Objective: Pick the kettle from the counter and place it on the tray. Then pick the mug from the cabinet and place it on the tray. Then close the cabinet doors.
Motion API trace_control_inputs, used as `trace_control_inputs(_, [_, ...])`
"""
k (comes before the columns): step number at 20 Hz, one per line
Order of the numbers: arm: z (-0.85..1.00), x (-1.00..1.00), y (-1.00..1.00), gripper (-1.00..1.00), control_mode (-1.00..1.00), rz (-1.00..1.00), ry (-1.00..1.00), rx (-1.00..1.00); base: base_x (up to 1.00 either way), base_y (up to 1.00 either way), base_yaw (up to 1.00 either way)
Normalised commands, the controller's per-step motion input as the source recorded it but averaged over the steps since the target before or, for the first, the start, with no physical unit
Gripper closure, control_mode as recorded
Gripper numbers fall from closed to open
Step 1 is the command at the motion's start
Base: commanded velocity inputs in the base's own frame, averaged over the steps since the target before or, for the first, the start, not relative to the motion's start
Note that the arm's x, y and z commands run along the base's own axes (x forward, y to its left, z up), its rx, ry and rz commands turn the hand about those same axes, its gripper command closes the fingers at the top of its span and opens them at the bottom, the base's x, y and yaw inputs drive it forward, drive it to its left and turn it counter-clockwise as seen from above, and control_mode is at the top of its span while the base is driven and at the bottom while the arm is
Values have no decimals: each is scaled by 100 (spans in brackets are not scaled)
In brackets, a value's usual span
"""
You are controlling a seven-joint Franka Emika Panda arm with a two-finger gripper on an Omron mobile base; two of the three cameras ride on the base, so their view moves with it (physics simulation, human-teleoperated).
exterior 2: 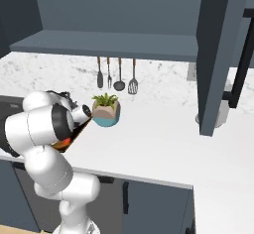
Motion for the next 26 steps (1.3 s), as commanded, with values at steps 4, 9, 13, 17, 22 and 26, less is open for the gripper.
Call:
trace_control_inputs(4, [-2,-3,-7,-100,-100,-6,0,1,0,0,0])
trace_control_inputs(9, [7,-24,-20,-100,-100,-14,-1,2,0,0,0])
trace_control_inputs(13, [5,-43,-13,-100,-100,-9,8,3,0,0,0])
trace_control_inputs(17, [0,-8,0,-100,-100,-8,28,7,0,0,0])
trace_control_inputs(22, [-7,0,0,-100,-100,-22,15,11,0,0,0])
trace_control_inputs(26, [-14,0,0,-100,-100,-22,0,6,0,0,0])
